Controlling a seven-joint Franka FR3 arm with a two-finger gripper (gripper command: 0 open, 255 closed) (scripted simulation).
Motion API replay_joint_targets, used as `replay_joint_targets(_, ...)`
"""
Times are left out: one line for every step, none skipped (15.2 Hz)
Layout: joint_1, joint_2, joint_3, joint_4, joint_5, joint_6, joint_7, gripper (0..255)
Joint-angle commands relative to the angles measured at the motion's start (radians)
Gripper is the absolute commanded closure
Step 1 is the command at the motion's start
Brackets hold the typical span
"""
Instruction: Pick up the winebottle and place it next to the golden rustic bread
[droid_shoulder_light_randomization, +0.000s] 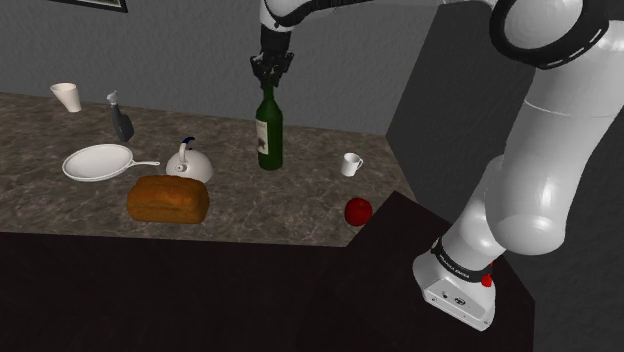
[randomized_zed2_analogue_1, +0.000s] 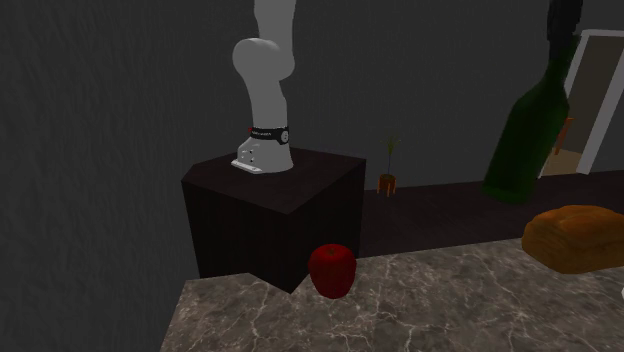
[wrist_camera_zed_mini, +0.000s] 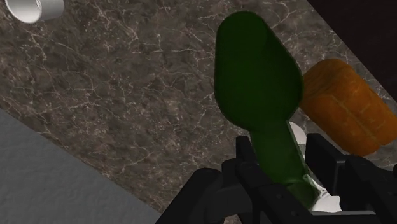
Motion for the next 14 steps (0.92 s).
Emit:
replay_joint_targets(0.014, 0.071, 0.011, 0.083, 0.003, -0.014, 0.026, 255)
replay_joint_targets(0.021, 0.104, 0.015, 0.122, 0.004, -0.02, 0.038, 255)
replay_joint_targets(0.027, 0.138, 0.019, 0.162, 0.005, -0.027, 0.05, 255)
replay_joint_targets(0.034, 0.174, 0.023, 0.205, 0.006, -0.036, 0.061, 255)
replay_joint_targets(0.04, 0.211, 0.027, 0.251, 0.007, -0.046, 0.072, 255)
replay_joint_targets(0.046, 0.246, 0.03, 0.297, 0.008, -0.057, 0.082, 255)
replay_joint_targets(0.046, 0.248, 0.03, 0.286, 0.008, -0.045, 0.083, 255)
replay_joint_targets(0.046, 0.249, 0.03, 0.275, 0.008, -0.032, 0.084, 255)
replay_joint_targets(0.046, 0.251, 0.03, 0.264, 0.008, -0.019, 0.085, 255)
replay_joint_targets(0.046, 0.253, 0.03, 0.254, 0.008, -0.007, 0.085, 255)
replay_joint_targets(0.047, 0.256, 0.031, 0.244, 0.008, 0.005, 0.086, 255)
replay_joint_targets(0.047, 0.258, 0.031, 0.235, 0.008, 0.017, 0.087, 255)
replay_joint_targets(0.047, 0.261, 0.031, 0.225, 0.007, 0.029, 0.088, 255)
replay_joint_targets(0.047, 0.264, 0.031, 0.216, 0.007, 0.041, 0.089, 255)
